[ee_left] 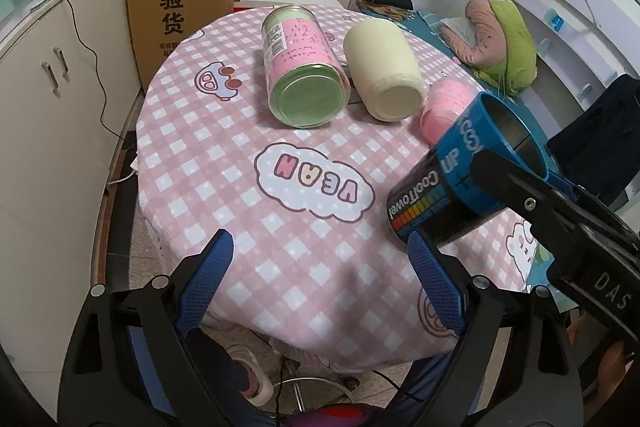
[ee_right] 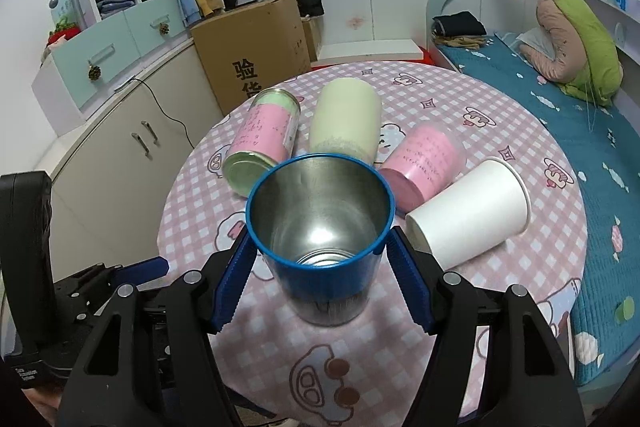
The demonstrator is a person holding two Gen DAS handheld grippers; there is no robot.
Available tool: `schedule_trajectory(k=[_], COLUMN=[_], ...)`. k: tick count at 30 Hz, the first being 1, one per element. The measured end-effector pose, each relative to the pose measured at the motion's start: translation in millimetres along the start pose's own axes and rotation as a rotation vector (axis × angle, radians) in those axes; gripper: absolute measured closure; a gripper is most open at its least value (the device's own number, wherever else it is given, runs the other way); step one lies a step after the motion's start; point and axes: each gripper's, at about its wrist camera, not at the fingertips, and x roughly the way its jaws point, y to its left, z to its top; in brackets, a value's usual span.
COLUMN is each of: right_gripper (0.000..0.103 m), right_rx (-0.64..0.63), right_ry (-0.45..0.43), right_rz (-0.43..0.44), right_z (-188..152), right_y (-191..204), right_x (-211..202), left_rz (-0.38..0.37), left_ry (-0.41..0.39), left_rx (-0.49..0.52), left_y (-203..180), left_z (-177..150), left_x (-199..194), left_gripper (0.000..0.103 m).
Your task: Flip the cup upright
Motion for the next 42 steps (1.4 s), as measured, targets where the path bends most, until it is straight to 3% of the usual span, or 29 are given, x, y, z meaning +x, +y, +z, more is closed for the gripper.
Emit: schedule_trajectory(k=[3, 5, 16, 17, 19, 24, 26, 42], right_gripper=[0.036, 0.027, 0.026, 0.022, 0.014, 0.014, 0.009, 0.008], right_rx=[0.005, 0.005, 0.003, 0.001, -0.003, -0.013, -0.022, -0.082], right_ry=[-0.006, -0.022, -0.099, -0.105, -0.120, -0.152, -0.169, -0.338], right_rz=[0.018, 0.018, 0.003, -0.009, -0.034, -0.055, -0.063, -0.101], right_z=[-3, -4, -16, -18, -20, -28, -30, -46], right_y=[1, 3, 1, 0, -2, -5, -4, 6], right_x=[-4, -10, -64, -70, -81, -110, -123, -199], left_rz=[0.004, 0.007, 0.031, 0.037, 0.050, 0.077, 0.100, 0.226], left_ry=[-0.008, -0.020, -0.106, -0.118, -0.150, -0.226, -0.262, -0.539], left_rx=[-0.002, 0.003, 0.030, 0.034, 0.032, 0.047, 0.051, 0.128], left_y=[-1, -3, -20, -23, -29, -44, -50, -91], left_z=[-4, -6, -18, -19, -21, -24, -25, -45], left_x=[-7, -14, -57, -62, -72, -99, -109, -180], left_gripper=[0.013, 0.013, 0.013, 0.013, 0.013, 0.012, 0.012, 0.007])
